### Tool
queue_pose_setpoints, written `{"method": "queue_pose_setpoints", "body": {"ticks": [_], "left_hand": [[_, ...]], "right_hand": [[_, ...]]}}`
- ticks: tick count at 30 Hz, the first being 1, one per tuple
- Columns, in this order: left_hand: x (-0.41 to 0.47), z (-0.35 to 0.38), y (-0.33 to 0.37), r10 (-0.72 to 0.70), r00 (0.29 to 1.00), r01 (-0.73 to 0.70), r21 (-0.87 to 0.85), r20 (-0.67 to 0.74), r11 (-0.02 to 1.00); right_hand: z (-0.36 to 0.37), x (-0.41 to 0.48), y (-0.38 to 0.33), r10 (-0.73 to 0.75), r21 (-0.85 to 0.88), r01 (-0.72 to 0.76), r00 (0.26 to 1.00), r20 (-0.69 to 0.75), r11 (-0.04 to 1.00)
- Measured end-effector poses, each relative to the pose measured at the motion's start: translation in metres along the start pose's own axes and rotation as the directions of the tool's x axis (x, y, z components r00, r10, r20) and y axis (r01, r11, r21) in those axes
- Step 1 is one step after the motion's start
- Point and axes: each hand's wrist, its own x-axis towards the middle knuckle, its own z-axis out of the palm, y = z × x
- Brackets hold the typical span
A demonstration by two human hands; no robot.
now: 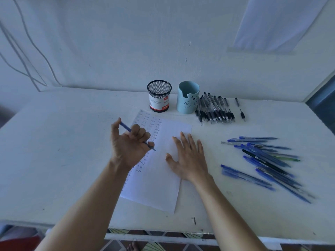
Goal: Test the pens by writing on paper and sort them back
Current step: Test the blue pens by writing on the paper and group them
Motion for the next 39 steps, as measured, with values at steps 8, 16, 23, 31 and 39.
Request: {"method": "queue_pose_setpoints", "body": {"ticks": [8, 16, 23, 31, 39], "left_hand": [[0.001, -0.027, 0.003, 0.151, 0.986, -0.117, 0.342, -0.075, 0.932], [-0.009, -0.051, 0.023, 0.350, 0.937, -0.155, 0.910, 0.011, 0.385], [-0.013, -0.049, 0.016, 0.407, 0.913, -0.061, 0.977, -0.028, 0.203], [-0.016, -0.048, 0.018, 0.393, 0.917, -0.100, 0.992, 0.062, 0.075], [-0.016, -0.047, 0.016, 0.385, 0.921, -0.083, 0.996, 0.068, 0.024]], "right_hand": [[-0.005, 0.002, 0.000, 0.028, 0.012, -0.029, 0.999, 0.031, 1.000], [-0.004, 0.004, -0.001, 0.036, -0.019, -0.035, 0.999, 0.034, 0.999], [-0.001, 0.005, -0.001, 0.041, -0.046, -0.039, 0.999, 0.036, 0.998], [0.005, 0.006, 0.000, 0.050, -0.058, -0.048, 0.999, 0.021, 0.997], [0.005, 0.006, -0.001, 0.049, -0.054, -0.047, 0.999, 0.023, 0.997]]}}
